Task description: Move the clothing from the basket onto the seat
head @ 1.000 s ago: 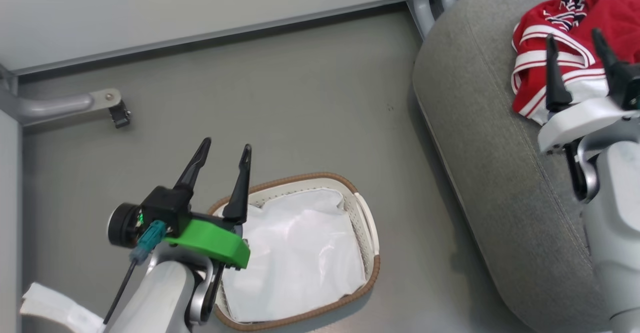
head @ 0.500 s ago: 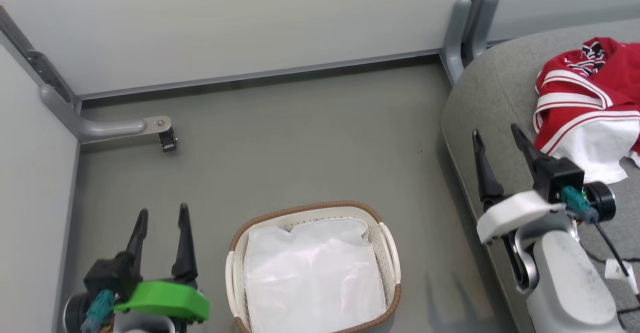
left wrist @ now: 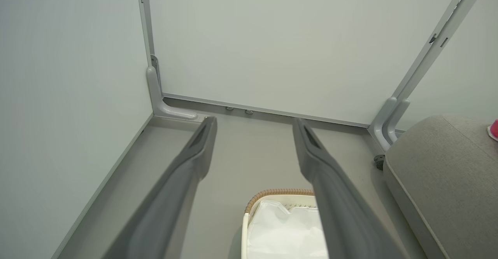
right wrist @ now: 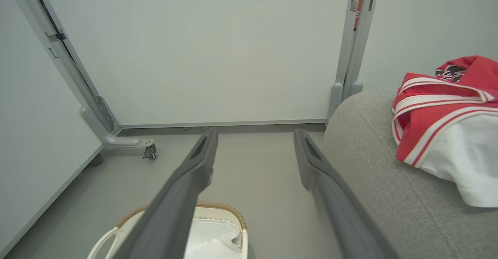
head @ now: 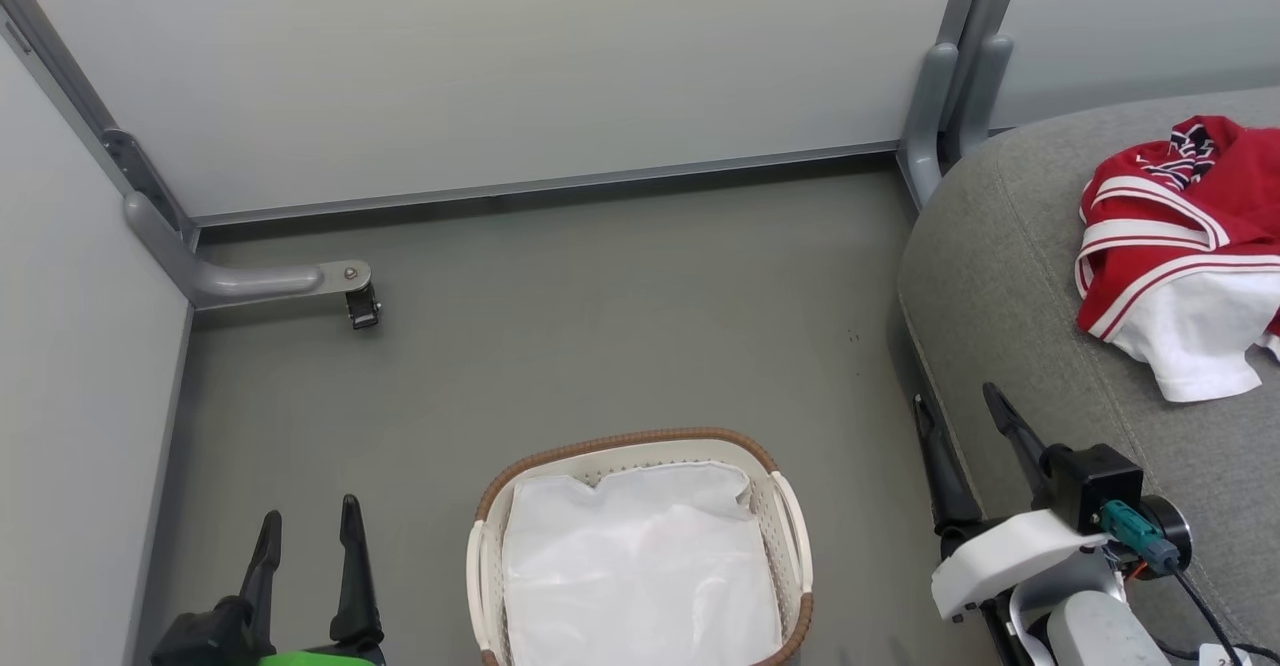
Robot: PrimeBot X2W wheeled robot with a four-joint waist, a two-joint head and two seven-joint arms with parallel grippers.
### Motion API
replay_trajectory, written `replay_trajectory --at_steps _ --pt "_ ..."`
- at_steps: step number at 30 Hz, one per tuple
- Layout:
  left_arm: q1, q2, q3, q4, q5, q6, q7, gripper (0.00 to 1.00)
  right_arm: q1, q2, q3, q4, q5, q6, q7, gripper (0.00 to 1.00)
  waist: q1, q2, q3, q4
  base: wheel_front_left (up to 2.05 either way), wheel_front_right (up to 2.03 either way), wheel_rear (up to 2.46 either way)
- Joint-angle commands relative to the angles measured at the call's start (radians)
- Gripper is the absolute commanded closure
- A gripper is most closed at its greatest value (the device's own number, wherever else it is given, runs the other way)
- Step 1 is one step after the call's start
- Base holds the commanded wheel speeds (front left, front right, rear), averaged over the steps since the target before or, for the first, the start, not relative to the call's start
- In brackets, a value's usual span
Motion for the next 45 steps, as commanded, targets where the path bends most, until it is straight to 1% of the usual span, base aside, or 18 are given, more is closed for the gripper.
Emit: replay_trajectory --at_steps 1,13,24,29,30,34,45 --pt "0.012 -0.005 0.007 0.004 0.011 -0.009 0.000 0.00 0.017 -0.004 0.006 -0.007 0.006 -0.001 -0.002 0.00 0.0001 0.0000 -0.004 0.000 0.00 0.00 0.00" --pt "0.008 -0.014 0.015 0.056 0.040 -0.017 0.000 0.00 0.047 -0.003 0.034 -0.021 0.000 -0.001 -0.001 0.00 0.0001 0.0000 -0.022 -0.004 0.00 0.00 0.00" --pt "-0.009 -0.018 0.006 0.083 0.028 -0.020 0.000 0.00 0.043 -0.003 0.039 -0.011 0.002 -0.001 -0.001 0.00 0.0001 0.0000 -0.026 -0.005 0.00 0.00 0.00" --pt "-0.012 -0.018 0.005 0.090 0.014 -0.028 0.000 0.00 0.037 -0.003 0.040 -0.005 0.005 -0.001 -0.001 0.00 0.0001 0.0000 -0.026 -0.004 0.00 0.00 0.00" --pt "0.001 -0.018 0.005 0.091 0.015 -0.025 0.000 1.00 0.034 0.001 0.039 -0.008 0.002 0.000 0.000 1.00 0.0001 0.0000 -0.026 -0.004 0.00 0.00 0.00" --pt "0.004 -0.021 0.006 0.122 0.013 -0.025 0.002 1.00 0.052 0.005 0.040 0.019 0.005 0.000 0.001 1.00 0.0001 0.0000 -0.026 -0.004 0.00 0.00 0.00" --pt "-0.031 -0.021 0.031 0.119 -0.173 -0.034 0.057 1.00 0.050 -0.001 0.014 0.006 0.218 0.000 0.050 1.00 0.0001 0.0000 -0.027 -0.003 0.00 0.00 0.00"
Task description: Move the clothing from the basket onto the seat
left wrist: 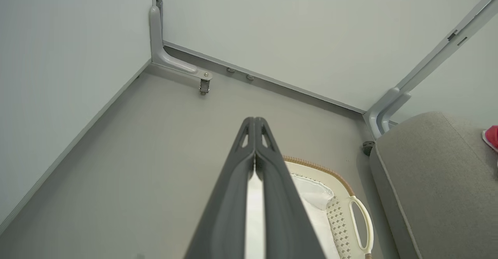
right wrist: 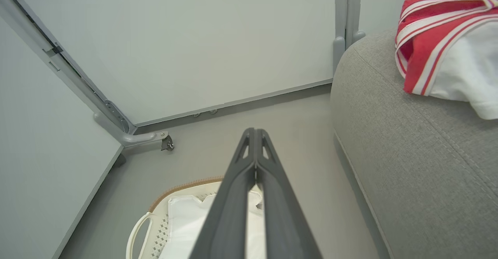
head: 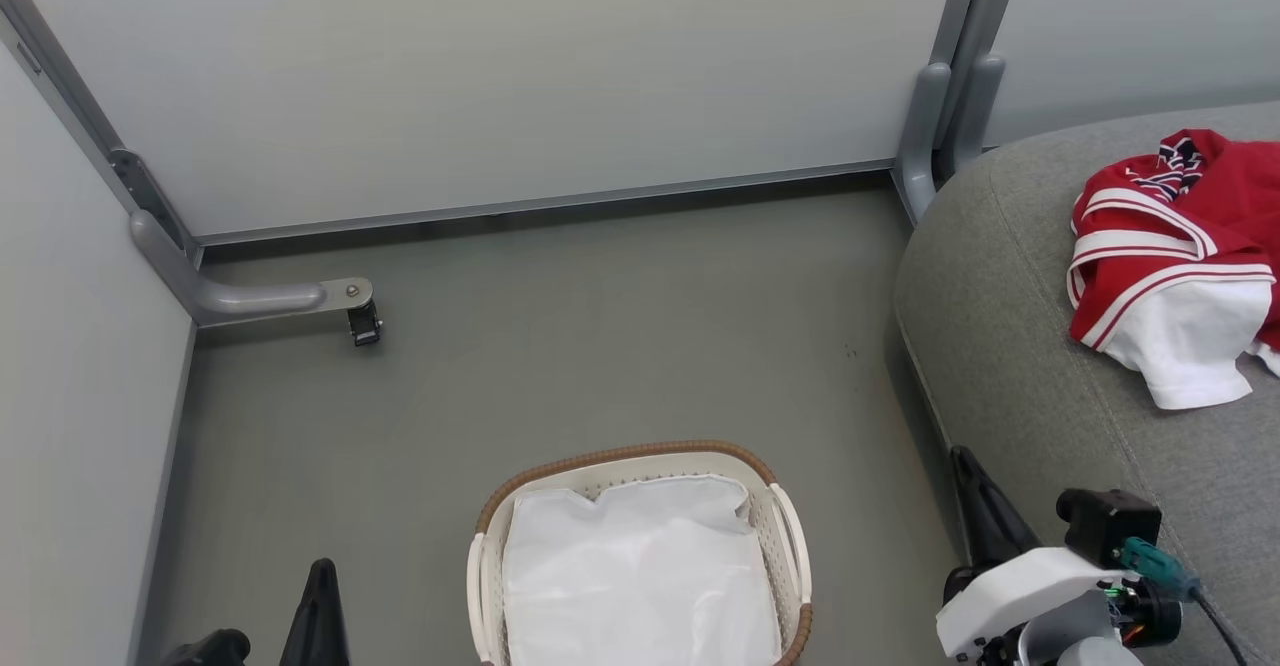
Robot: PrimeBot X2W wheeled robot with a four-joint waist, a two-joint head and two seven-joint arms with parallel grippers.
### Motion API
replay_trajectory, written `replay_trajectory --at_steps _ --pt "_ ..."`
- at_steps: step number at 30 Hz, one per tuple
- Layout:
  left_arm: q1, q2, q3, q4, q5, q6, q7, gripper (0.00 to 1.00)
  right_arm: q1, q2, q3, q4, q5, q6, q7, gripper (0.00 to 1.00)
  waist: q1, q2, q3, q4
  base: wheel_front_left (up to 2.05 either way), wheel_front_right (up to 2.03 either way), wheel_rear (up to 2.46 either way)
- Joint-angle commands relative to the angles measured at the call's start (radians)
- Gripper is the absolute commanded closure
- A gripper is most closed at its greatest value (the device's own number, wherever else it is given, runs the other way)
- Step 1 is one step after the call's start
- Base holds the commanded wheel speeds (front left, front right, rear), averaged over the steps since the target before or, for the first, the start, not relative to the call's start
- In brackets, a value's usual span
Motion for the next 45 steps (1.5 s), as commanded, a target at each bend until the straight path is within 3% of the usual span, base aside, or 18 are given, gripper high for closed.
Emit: replay_trajectory --at_steps 1,21,45 --pt "-0.035 0.002 0.011 -0.016 -0.045 -0.005 0.010 1.00 -0.017 -0.006 -0.010 -0.022 0.051 0.000 0.010 1.00 0.0000 0.0000 0.000 0.000 0.00 0.00 0.00" --pt "-0.086 0.003 0.046 -0.029 -0.332 -0.019 0.092 1.00 -0.025 -0.013 -0.054 -0.046 0.373 0.000 0.088 1.00 0.0000 0.0000 -0.001 0.002 0.00 0.00 0.00" --pt "-0.134 0.004 0.079 -0.039 -0.604 -0.032 0.172 1.00 -0.033 -0.016 -0.100 -0.068 0.676 -0.001 0.166 1.00 0.0000 0.0000 -0.001 0.004 0.00 0.00 0.00"
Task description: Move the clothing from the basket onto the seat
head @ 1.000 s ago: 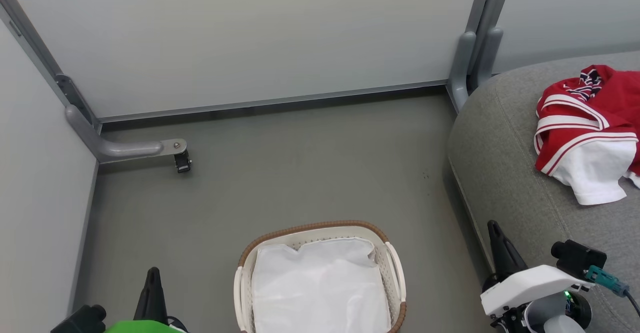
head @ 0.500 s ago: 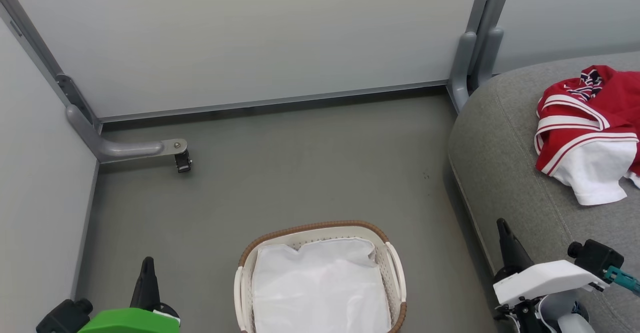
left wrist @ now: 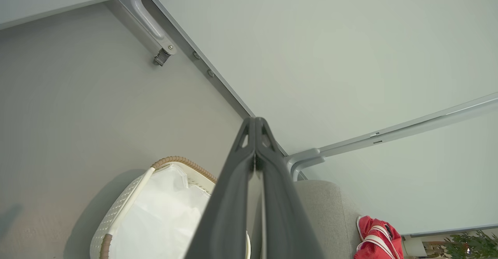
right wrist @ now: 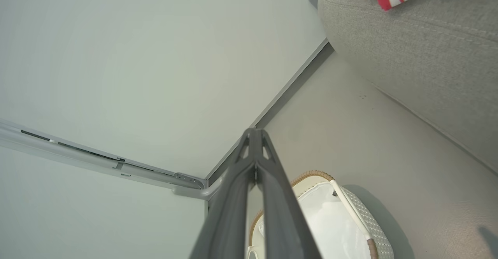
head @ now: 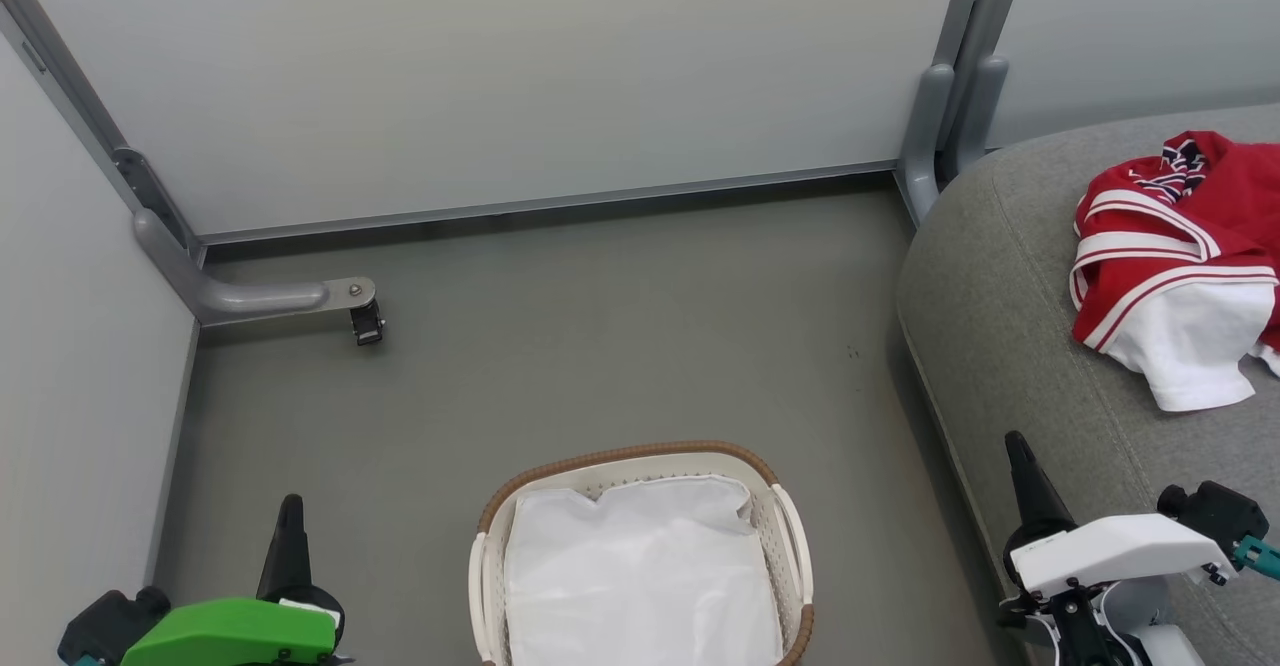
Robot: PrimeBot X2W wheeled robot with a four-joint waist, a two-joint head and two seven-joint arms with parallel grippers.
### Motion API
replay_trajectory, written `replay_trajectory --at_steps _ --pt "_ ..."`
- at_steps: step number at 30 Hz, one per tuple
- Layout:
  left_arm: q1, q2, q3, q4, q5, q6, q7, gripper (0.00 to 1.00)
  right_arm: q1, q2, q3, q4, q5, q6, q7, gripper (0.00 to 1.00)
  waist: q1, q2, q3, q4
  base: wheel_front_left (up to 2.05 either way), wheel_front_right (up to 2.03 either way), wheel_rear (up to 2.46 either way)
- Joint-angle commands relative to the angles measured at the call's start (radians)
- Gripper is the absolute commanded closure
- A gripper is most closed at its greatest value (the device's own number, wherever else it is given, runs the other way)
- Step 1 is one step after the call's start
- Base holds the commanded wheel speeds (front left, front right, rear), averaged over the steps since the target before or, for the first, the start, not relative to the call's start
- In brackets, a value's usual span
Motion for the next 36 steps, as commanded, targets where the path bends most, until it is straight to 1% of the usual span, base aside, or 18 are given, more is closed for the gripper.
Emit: replay_trajectory --at_steps 1,17,36 --pt "-0.030 0.004 0.009 -0.012 -0.030 -0.004 0.007 1.00 -0.024 -0.008 -0.009 -0.016 0.032 0.000 0.007 1.00 0.0000 0.0000 0.000 0.000 0.00 0.00 0.00" --pt "-0.055 0.005 0.027 -0.017 -0.178 -0.012 0.051 1.00 -0.025 -0.009 -0.036 -0.027 0.196 0.000 0.051 1.00 0.0000 0.0000 -0.001 0.002 0.00 0.00 0.00" --pt "-0.083 0.005 0.045 -0.023 -0.332 -0.021 0.096 1.00 -0.030 -0.009 -0.064 -0.039 0.364 -0.001 0.098 1.00 0.0000 0.0000 -0.001 0.003 0.00 0.00 0.00"
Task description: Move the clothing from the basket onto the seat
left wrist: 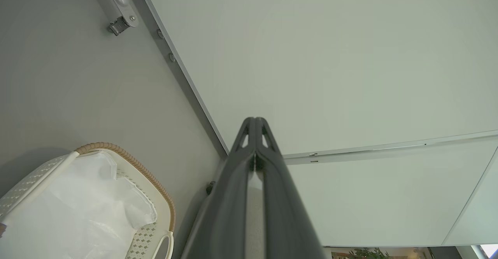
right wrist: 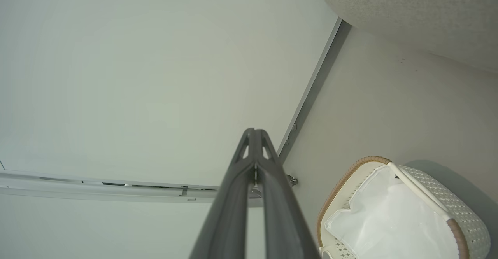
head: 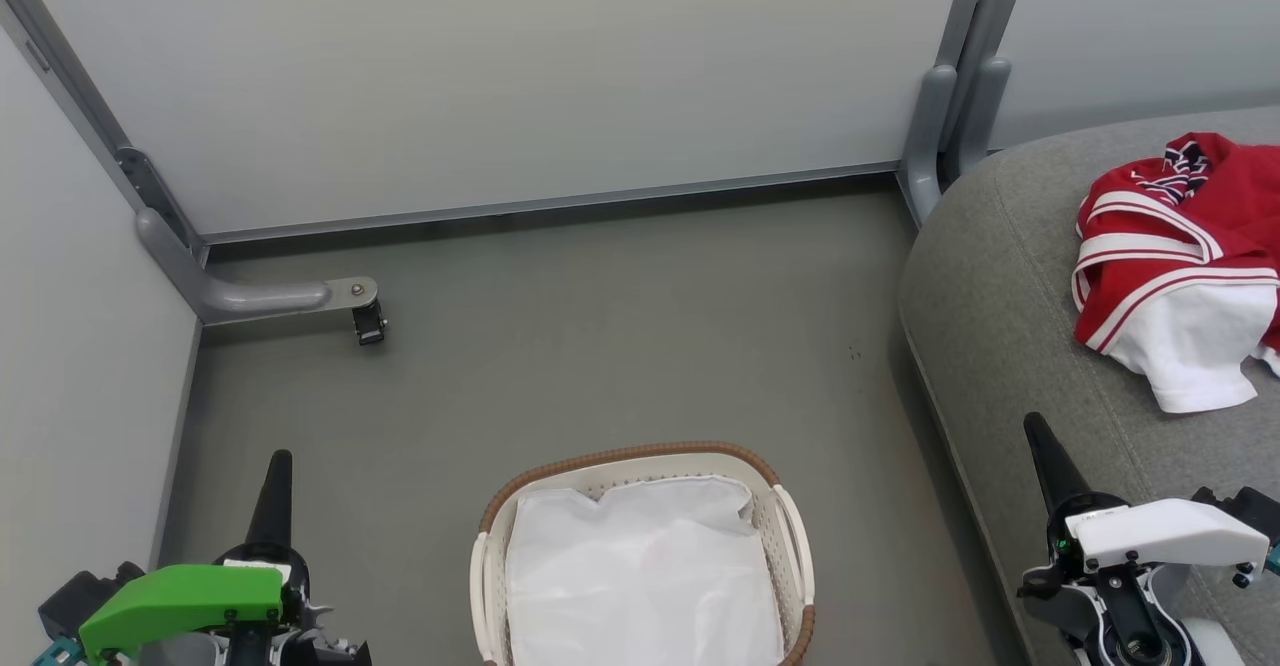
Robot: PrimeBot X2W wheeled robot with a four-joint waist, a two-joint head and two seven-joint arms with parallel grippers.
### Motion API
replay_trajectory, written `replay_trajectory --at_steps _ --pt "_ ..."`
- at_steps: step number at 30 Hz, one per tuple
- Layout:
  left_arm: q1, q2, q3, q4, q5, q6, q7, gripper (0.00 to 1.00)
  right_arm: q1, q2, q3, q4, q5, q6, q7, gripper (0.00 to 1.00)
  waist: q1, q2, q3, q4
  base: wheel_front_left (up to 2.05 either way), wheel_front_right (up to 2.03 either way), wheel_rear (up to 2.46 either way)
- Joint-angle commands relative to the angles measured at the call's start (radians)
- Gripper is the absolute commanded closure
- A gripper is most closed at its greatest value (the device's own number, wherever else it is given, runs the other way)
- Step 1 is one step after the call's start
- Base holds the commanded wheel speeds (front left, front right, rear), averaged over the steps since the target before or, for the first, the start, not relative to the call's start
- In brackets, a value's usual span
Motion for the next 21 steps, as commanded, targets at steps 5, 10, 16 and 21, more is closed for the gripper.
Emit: replay_trajectory --at_steps 5,10,16,21 --pt "-0.030 0.005 0.007 -0.010 -0.050 -0.008 0.014 1.00 -0.016 -0.008 -0.012 -0.012 0.052 -0.001 0.016 1.00 0.0000 0.0000 0.000 0.000 0.00 0.00 0.00" --pt "-0.034 0.006 0.012 -0.011 -0.087 -0.010 0.024 1.00 -0.017 -0.008 -0.019 -0.015 0.093 -0.001 0.027 1.00 0.0000 0.0000 0.000 0.001 0.00 0.00 0.00" --pt "-0.042 0.006 0.018 -0.013 -0.126 -0.012 0.037 1.00 -0.019 -0.007 -0.026 -0.017 0.136 -0.001 0.039 1.00 0.0000 0.0000 0.000 0.002 0.00 0.00 0.00" --pt "-0.047 0.006 0.022 -0.014 -0.158 -0.014 0.046 1.00 -0.018 -0.007 -0.033 -0.020 0.170 -0.001 0.049 1.00 0.0000 0.0000 -0.001 0.002 0.00 0.00 0.00"
